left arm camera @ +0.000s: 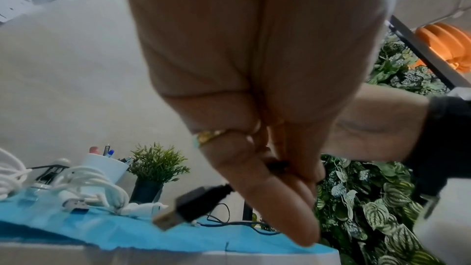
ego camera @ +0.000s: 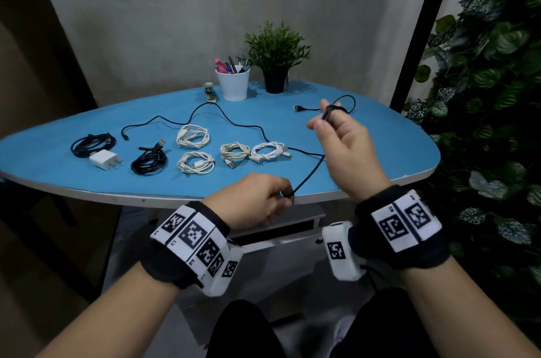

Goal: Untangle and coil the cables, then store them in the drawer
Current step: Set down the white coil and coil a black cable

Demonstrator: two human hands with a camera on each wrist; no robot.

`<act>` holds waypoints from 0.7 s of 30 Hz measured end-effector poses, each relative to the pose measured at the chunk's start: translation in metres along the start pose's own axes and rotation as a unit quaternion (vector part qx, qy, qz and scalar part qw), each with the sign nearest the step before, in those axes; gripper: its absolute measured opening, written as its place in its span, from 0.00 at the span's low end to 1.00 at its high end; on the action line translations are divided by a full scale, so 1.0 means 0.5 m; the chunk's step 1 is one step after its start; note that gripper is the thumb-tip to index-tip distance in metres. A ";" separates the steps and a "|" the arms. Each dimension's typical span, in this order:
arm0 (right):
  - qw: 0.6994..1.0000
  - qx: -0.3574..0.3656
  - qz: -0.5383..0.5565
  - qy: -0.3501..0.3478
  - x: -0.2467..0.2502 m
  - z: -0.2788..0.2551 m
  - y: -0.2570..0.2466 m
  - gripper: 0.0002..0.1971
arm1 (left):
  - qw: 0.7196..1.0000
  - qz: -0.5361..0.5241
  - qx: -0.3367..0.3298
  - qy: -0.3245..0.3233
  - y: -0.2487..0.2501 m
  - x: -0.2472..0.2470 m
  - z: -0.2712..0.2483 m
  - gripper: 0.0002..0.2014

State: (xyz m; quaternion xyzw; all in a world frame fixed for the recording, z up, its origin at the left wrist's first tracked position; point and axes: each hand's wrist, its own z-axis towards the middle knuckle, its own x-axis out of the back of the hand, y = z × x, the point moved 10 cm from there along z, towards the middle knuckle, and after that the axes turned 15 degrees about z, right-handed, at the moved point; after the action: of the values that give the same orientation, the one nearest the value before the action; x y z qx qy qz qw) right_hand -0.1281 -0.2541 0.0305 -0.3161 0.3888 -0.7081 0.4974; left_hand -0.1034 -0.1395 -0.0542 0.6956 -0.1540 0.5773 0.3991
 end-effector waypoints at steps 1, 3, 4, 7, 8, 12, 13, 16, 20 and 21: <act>0.996 -0.003 -0.082 -0.020 -0.005 0.002 0.012 0.10 | 1.000 0.014 -0.013 0.005 0.006 0.008 -0.002 0.09; 0.980 -0.023 -0.189 -0.055 -0.012 0.003 0.035 0.11 | 0.998 0.026 -0.039 0.053 0.019 0.044 -0.007 0.07; 0.976 -0.040 -0.204 -0.067 -0.013 0.001 0.044 0.11 | 0.994 0.023 -0.046 0.093 0.021 0.070 -0.011 0.07; 0.977 -0.101 -0.165 -0.090 -0.017 -0.013 0.063 0.12 | 0.977 -0.044 -0.032 0.208 -0.001 0.137 -0.026 0.08; 0.981 -0.116 -0.125 -0.095 -0.021 -0.018 0.064 0.13 | 0.969 -0.075 -0.021 0.232 -0.015 0.150 -0.028 0.07; 0.974 -0.163 0.077 -0.135 -0.063 -0.044 0.058 0.13 | 0.953 -0.173 -0.002 0.248 -0.048 0.158 -0.027 0.08; 0.967 -0.170 0.127 -0.145 -0.074 -0.048 0.054 0.12 | 0.955 -0.181 -0.004 0.234 -0.045 0.151 -0.026 0.09; 0.929 -0.194 0.279 -0.144 -0.090 -0.051 0.047 0.14 | 0.959 -0.214 -0.018 0.187 -0.026 0.126 -0.022 0.13; 0.922 -0.199 0.307 -0.129 -0.091 -0.055 0.052 0.15 | 0.954 -0.240 -0.021 0.176 -0.001 0.122 -0.024 0.15; 0.928 -0.196 0.291 -0.126 -0.088 -0.055 0.056 0.14 | 0.953 -0.243 -0.016 0.183 -0.001 0.125 -0.025 0.14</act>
State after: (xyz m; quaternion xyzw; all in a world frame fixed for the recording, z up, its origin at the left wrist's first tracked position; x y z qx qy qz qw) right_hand -0.1249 -0.2113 -0.0101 -0.3667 0.5287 -0.3961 0.6550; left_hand -0.0936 -0.1145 0.0035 0.5880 0.0860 0.5778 0.5594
